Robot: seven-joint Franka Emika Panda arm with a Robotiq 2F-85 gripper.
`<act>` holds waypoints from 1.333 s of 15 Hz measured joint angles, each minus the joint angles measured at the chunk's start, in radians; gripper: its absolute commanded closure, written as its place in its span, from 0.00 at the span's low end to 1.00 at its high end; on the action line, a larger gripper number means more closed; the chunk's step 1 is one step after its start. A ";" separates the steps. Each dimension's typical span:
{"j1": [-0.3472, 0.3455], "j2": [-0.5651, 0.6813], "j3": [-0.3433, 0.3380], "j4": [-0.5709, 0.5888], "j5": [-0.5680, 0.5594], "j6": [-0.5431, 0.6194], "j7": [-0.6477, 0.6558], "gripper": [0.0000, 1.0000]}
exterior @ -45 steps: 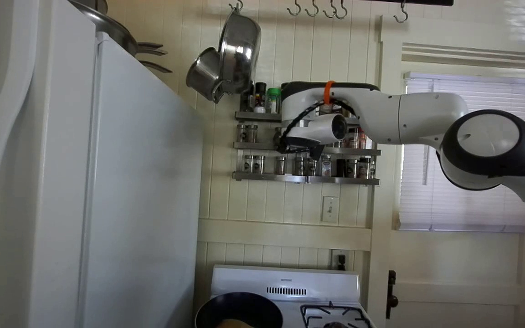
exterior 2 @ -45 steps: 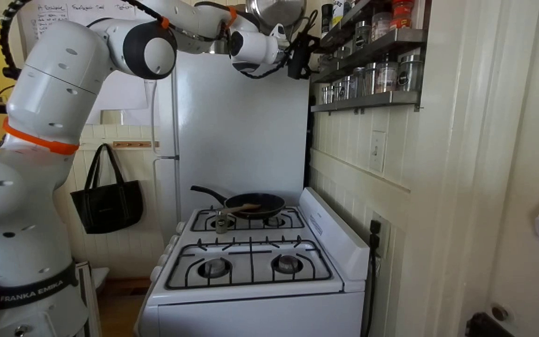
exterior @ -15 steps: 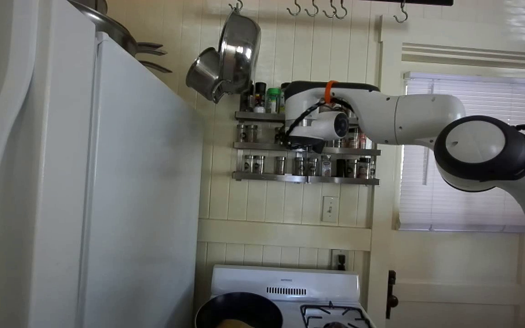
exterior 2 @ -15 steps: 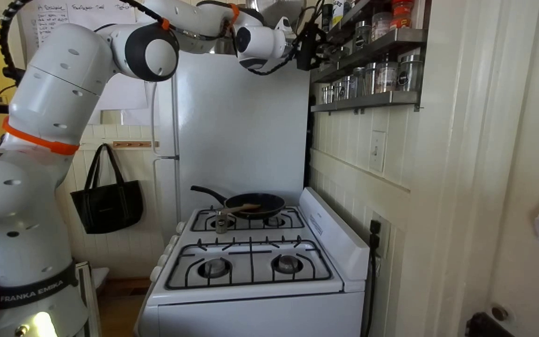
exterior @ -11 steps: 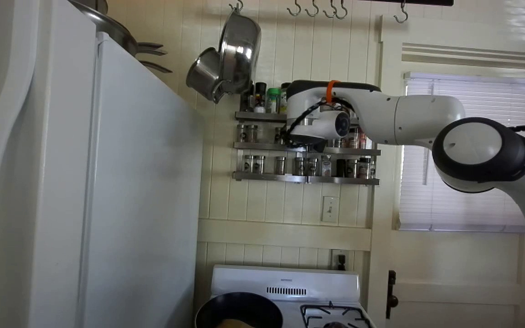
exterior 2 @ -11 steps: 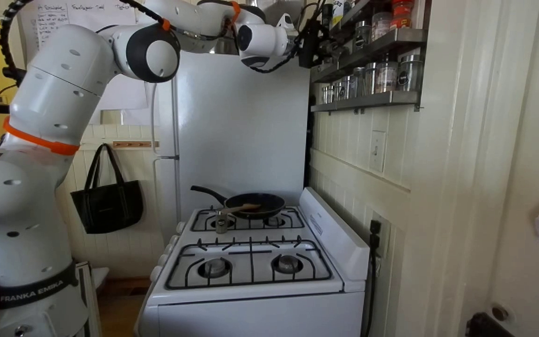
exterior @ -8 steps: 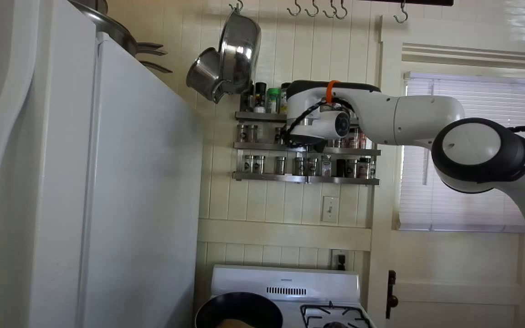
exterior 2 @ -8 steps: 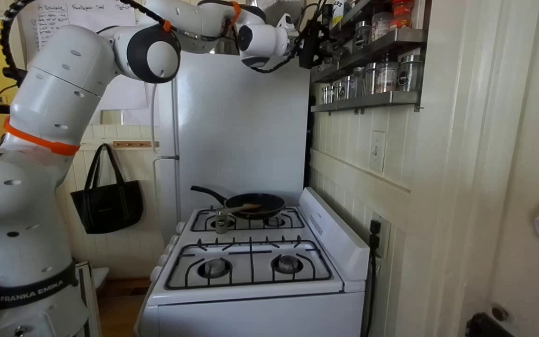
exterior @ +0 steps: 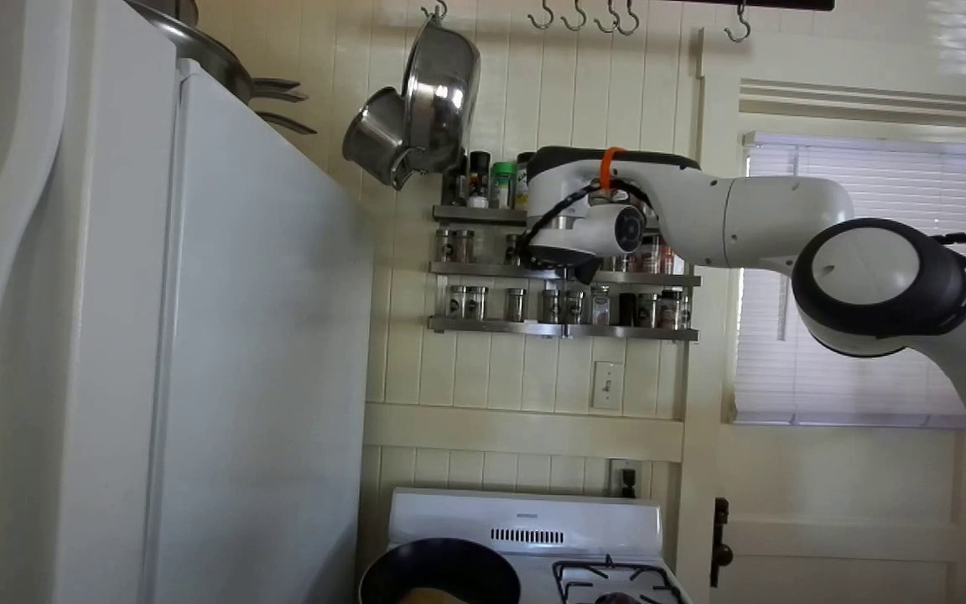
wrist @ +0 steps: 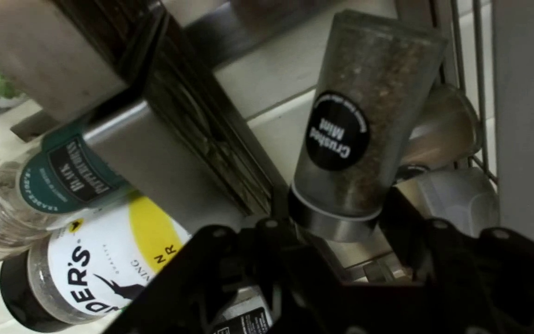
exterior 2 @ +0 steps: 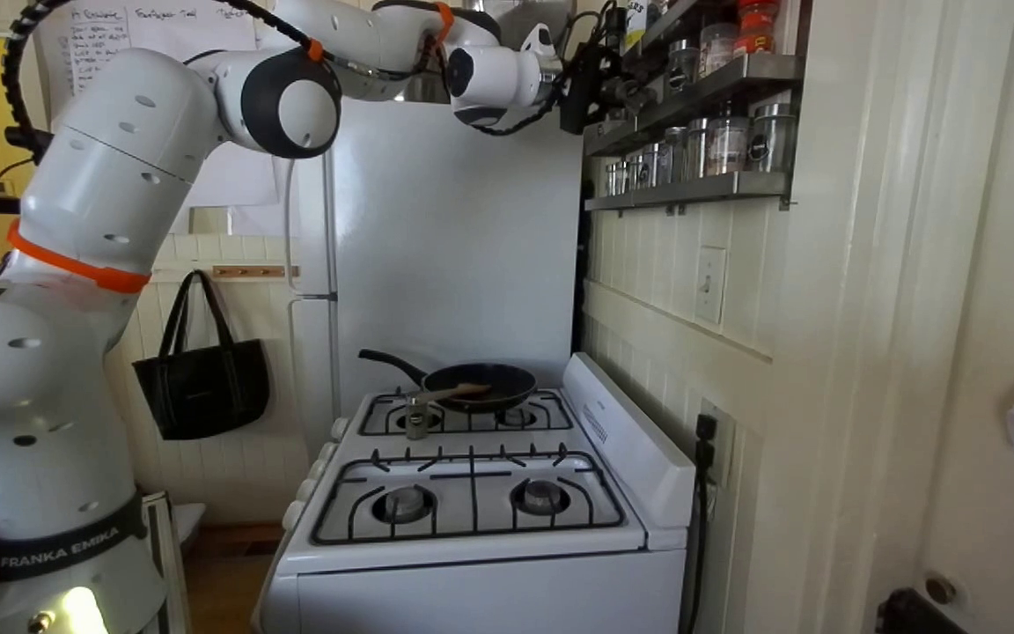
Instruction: Put one of the glass containers on the stove on the middle shelf
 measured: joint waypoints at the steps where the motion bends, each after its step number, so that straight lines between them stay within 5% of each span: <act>1: -0.001 0.002 0.000 0.002 0.007 0.002 0.010 0.72; 20: 0.005 0.045 0.005 0.104 0.075 0.095 0.389 0.72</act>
